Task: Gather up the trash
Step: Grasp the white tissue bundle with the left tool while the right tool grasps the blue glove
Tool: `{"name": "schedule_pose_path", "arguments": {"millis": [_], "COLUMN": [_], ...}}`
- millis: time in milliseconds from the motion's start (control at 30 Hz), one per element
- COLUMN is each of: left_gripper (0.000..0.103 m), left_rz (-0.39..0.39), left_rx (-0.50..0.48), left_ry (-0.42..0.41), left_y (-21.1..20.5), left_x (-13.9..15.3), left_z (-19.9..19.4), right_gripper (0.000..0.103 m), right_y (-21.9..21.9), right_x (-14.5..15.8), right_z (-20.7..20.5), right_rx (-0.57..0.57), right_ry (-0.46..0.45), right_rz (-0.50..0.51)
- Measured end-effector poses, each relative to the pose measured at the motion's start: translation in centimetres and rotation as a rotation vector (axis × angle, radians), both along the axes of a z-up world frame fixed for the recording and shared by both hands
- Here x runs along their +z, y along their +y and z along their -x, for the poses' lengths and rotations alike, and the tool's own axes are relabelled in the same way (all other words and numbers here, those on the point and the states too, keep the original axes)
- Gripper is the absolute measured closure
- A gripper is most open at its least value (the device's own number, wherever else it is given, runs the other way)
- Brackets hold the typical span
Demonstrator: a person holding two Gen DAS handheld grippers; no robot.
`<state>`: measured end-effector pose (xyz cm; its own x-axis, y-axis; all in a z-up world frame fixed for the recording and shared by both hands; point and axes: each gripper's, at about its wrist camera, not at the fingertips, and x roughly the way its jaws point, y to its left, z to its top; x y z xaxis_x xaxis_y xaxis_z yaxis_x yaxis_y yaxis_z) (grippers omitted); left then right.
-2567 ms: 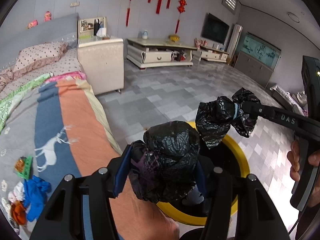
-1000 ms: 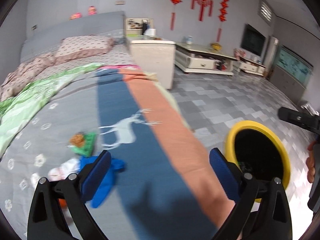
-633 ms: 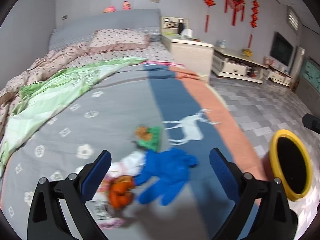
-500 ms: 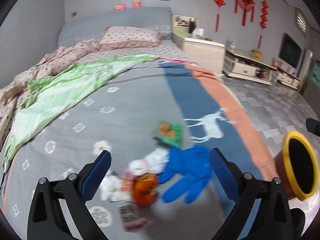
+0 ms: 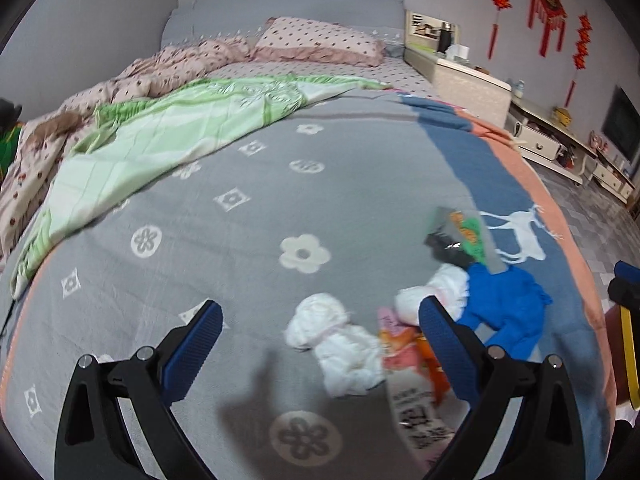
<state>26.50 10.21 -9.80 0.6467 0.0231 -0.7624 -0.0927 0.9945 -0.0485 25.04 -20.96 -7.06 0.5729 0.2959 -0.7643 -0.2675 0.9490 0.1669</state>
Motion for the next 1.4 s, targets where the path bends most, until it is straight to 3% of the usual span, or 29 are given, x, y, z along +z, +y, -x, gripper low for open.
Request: {"name": "schedule_pose_path", "arguments": {"millis": [433,700,867,1000,1100,1267,1400], "left_gripper": [0.008,0.009,0.022,0.041,0.055,0.06,0.061], "left_rz": [0.078,0.061,0.061,0.069,0.082,0.09,0.114], "left_rx": [0.029,0.001,-0.005,-0.018,-0.034,-0.032,-0.025], "left_ry": [0.042,0.049,0.056,0.067,0.071,0.057,0.051], "left_y": [1.4,0.6,0.6,0.5,0.3,0.4,1.0], "left_x": [-3.6,-4.8,-5.3,-5.8,-6.0,-5.7,-5.6], "left_z": [-2.1,-2.4,-2.5,-2.6,-2.6,-2.3,-2.2], "right_gripper": [0.01,0.01,0.028,0.033,0.047,0.072,0.079], "right_y": [4.7,5.9,6.7,7.4,7.7,8.2,8.0], "right_x": [-4.4,-6.1,-7.1,-8.1,-8.4,-8.4,-8.1], "right_z": [-2.2,-2.9,-3.0,-3.0,-3.0,-3.1,-3.0], "right_rx": [0.096,0.122,0.14,0.16,0.165,0.173,0.165], "right_ry": [0.04,0.056,0.072,0.094,0.094,0.103,0.108], "right_rz": [0.089,0.11,0.141,0.158,0.157,0.144,0.113]}}
